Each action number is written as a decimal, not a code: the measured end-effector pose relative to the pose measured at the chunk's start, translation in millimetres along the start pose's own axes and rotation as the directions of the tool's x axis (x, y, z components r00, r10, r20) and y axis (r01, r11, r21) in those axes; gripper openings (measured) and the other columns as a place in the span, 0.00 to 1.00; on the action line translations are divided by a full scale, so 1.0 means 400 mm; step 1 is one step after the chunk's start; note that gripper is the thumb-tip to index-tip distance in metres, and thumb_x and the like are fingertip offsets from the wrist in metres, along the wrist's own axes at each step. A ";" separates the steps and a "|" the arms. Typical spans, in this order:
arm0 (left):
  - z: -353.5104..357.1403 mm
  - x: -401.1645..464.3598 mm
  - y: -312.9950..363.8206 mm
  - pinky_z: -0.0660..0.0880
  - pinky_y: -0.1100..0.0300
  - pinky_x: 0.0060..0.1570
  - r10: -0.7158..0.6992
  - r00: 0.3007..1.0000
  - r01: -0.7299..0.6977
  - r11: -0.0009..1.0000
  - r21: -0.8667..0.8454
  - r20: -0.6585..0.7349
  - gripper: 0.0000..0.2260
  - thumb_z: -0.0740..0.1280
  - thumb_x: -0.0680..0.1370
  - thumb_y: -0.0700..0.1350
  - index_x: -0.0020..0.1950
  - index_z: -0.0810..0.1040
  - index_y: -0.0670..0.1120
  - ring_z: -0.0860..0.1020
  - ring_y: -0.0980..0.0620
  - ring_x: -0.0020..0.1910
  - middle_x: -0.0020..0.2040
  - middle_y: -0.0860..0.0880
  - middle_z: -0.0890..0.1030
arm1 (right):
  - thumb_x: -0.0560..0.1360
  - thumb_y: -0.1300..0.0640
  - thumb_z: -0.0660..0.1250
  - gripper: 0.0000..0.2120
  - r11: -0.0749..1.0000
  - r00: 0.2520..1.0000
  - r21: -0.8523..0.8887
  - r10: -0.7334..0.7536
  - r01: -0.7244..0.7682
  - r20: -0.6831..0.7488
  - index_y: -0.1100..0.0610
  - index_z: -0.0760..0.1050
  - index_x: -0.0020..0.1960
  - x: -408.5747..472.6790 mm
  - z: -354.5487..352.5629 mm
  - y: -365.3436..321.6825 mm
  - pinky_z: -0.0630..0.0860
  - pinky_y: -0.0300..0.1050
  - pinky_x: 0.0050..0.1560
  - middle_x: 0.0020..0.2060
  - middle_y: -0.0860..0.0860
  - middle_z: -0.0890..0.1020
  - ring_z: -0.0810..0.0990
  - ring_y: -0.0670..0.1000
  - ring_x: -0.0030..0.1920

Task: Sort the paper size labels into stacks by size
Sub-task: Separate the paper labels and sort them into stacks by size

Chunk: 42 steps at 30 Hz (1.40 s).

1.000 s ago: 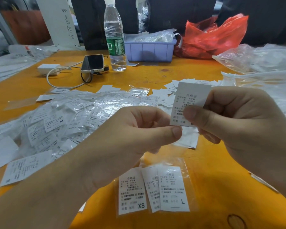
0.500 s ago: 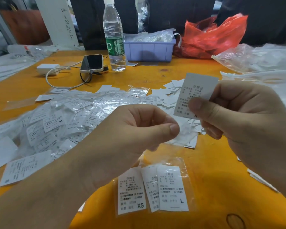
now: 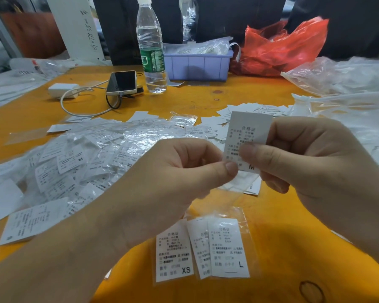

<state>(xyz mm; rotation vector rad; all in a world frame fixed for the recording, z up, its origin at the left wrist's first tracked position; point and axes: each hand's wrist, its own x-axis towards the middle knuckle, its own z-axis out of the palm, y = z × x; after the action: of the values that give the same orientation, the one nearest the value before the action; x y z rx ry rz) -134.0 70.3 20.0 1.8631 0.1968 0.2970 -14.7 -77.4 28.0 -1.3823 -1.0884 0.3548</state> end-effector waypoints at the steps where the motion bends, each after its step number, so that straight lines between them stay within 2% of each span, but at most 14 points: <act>1: 0.000 -0.001 0.000 0.74 0.52 0.38 0.005 1.000 -0.005 1.000 0.002 -0.001 0.10 0.72 0.69 0.55 0.41 0.84 0.49 0.76 0.55 0.34 0.37 0.40 0.79 | 0.69 0.58 0.69 0.07 1.000 1.000 0.011 0.006 -0.006 0.008 0.59 0.84 0.44 -0.001 0.001 0.001 0.68 0.29 0.26 0.30 0.47 0.83 0.74 0.42 0.25; 5: -0.001 -0.005 0.003 0.73 0.50 0.37 0.011 1.000 -0.011 1.000 0.004 -0.002 0.10 0.73 0.68 0.57 0.40 0.83 0.51 0.76 0.56 0.33 0.35 0.45 0.79 | 0.69 0.56 0.70 0.08 0.999 0.997 0.014 0.040 -0.041 0.059 0.58 0.85 0.43 -0.004 0.002 -0.003 0.68 0.32 0.27 0.29 0.49 0.81 0.73 0.42 0.25; 7: -0.001 -0.005 0.002 0.74 0.48 0.39 -0.003 1.000 0.003 1.000 -0.001 -0.016 0.09 0.71 0.69 0.55 0.40 0.84 0.51 0.77 0.56 0.34 0.34 0.50 0.80 | 0.69 0.53 0.69 0.08 0.998 0.998 0.013 0.054 -0.054 0.020 0.57 0.84 0.40 0.000 -0.007 -0.005 0.66 0.35 0.26 0.26 0.49 0.79 0.70 0.43 0.24; 10: -0.001 -0.004 0.001 0.76 0.53 0.41 -0.006 1.000 0.006 1.000 0.006 -0.005 0.09 0.69 0.70 0.55 0.42 0.84 0.51 0.77 0.57 0.35 0.38 0.51 0.83 | 0.70 0.52 0.69 0.09 0.998 0.996 -0.002 0.065 -0.066 -0.067 0.56 0.82 0.35 0.010 -0.020 -0.004 0.65 0.41 0.25 0.23 0.50 0.75 0.67 0.48 0.24; 12: -0.001 -0.004 0.000 0.76 0.55 0.41 0.003 1.000 -0.003 1.000 0.006 0.006 0.10 0.68 0.70 0.55 0.43 0.84 0.51 0.78 0.54 0.36 0.39 0.51 0.84 | 0.69 0.54 0.69 0.08 0.998 0.997 -0.009 0.062 -0.062 -0.045 0.56 0.82 0.35 0.010 -0.014 -0.003 0.63 0.43 0.25 0.23 0.49 0.74 0.66 0.48 0.24; 15: -0.003 -0.002 -0.004 0.76 0.57 0.39 0.011 1.000 -0.011 1.000 -0.003 0.004 0.10 0.68 0.71 0.55 0.43 0.84 0.50 0.80 0.43 0.42 0.41 0.49 0.85 | 0.68 0.53 0.70 0.08 0.996 0.997 -0.043 0.076 -0.074 0.035 0.58 0.82 0.36 0.001 0.000 -0.002 0.65 0.38 0.25 0.24 0.49 0.75 0.69 0.45 0.24; 19: -0.004 -0.001 -0.004 0.75 0.55 0.41 0.003 1.000 -0.003 1.000 -0.021 0.002 0.09 0.68 0.71 0.55 0.42 0.84 0.52 0.79 0.40 0.44 0.41 0.49 0.85 | 0.69 0.54 0.69 0.06 0.997 0.997 -0.019 0.073 -0.073 -0.037 0.55 0.83 0.37 0.004 -0.012 -0.005 0.66 0.42 0.26 0.24 0.51 0.76 0.67 0.50 0.25; 27: -0.001 -0.003 0.011 0.75 0.65 0.39 0.012 0.999 -0.015 0.998 -0.062 -0.044 0.10 0.67 0.71 0.53 0.41 0.84 0.50 0.79 0.60 0.36 0.35 0.53 0.82 | 0.67 0.57 0.70 0.04 0.996 0.996 0.006 0.086 -0.086 0.026 0.56 0.83 0.37 -0.006 0.002 -0.002 0.67 0.40 0.24 0.25 0.53 0.78 0.69 0.50 0.24; 32: 0.001 -0.004 0.017 0.68 0.61 0.42 0.030 0.996 -0.033 0.999 -0.043 -0.080 0.09 0.66 0.72 0.55 0.38 0.84 0.54 0.77 0.61 0.36 0.34 0.55 0.81 | 0.67 0.55 0.70 0.04 0.995 0.997 -0.080 0.059 -0.055 0.052 0.54 0.83 0.39 -0.014 0.012 0.001 0.68 0.36 0.26 0.26 0.51 0.78 0.72 0.43 0.25; 37: 0.001 -0.004 0.016 0.68 0.61 0.41 0.014 0.994 -0.017 0.999 -0.030 -0.104 0.08 0.66 0.71 0.55 0.37 0.83 0.56 0.77 0.62 0.35 0.34 0.56 0.81 | 0.67 0.57 0.70 0.05 1.000 0.999 0.001 0.028 -0.028 -0.040 0.54 0.83 0.42 -0.005 0.000 -0.005 0.68 0.38 0.25 0.26 0.52 0.78 0.72 0.46 0.24; 39: 0.002 -0.002 0.016 0.69 0.63 0.40 0.016 0.995 -0.018 1.000 -0.017 -0.101 0.08 0.66 0.71 0.56 0.38 0.83 0.56 0.77 0.62 0.35 0.34 0.56 0.81 | 0.68 0.57 0.70 0.05 1.000 1.000 -0.015 0.014 -0.014 -0.002 0.54 0.84 0.41 -0.004 0.004 -0.004 0.68 0.38 0.25 0.25 0.51 0.78 0.72 0.45 0.25; 42: 0.001 -0.003 0.016 0.73 0.67 0.35 0.035 0.995 -0.035 0.999 0.001 -0.093 0.09 0.66 0.71 0.56 0.38 0.83 0.56 0.77 0.61 0.35 0.34 0.55 0.81 | 0.69 0.59 0.69 0.05 1.000 0.997 0.000 -0.003 0.003 0.073 0.55 0.84 0.41 -0.011 0.017 -0.001 0.69 0.32 0.27 0.25 0.47 0.79 0.74 0.43 0.25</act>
<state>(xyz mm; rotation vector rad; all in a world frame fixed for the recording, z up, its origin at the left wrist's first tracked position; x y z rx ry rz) -134.9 67.5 25.9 1.8546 0.2278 0.4080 -22.1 -76.7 25.3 -1.3771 -1.1504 0.4060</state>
